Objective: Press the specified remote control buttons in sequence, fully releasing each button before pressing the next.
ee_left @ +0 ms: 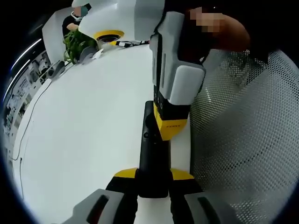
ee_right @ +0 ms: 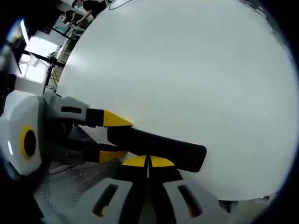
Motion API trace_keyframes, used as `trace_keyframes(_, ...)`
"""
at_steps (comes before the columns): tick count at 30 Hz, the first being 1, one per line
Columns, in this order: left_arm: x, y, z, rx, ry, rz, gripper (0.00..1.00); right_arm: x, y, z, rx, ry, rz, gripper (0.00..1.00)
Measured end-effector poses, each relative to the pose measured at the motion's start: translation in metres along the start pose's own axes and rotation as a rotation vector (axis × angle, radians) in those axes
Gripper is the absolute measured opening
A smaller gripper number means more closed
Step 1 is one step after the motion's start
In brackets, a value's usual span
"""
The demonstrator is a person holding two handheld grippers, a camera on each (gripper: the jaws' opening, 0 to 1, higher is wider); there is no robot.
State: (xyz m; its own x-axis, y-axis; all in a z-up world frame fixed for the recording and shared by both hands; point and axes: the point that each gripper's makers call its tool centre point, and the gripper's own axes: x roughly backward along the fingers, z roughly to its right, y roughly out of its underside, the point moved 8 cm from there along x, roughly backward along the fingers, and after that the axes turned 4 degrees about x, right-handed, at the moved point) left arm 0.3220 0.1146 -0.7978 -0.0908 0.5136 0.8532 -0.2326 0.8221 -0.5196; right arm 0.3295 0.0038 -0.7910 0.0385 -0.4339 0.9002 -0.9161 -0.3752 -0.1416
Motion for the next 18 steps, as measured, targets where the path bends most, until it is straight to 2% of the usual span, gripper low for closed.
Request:
trace_keyframes(5, -0.0003, 0.0006, -0.0003, -0.001, 0.001, 0.006, 0.25, 0.0015, -0.0004, 0.0021, -0.048, -0.026, -0.001, 0.0)
trace_keyframes(11, -0.0002, 0.0006, -0.0005, 0.001, 0.001, 0.008, 0.25, 0.0037, -0.006, -0.0006, -0.067, -0.081, 0.083, 0.0)
trace_keyframes(18, -0.0003, 0.0011, 0.0, 0.0, 0.003, 0.015, 0.25, 0.0024, -0.0075, 0.0001, -0.088, -0.106, 0.098, 0.0)
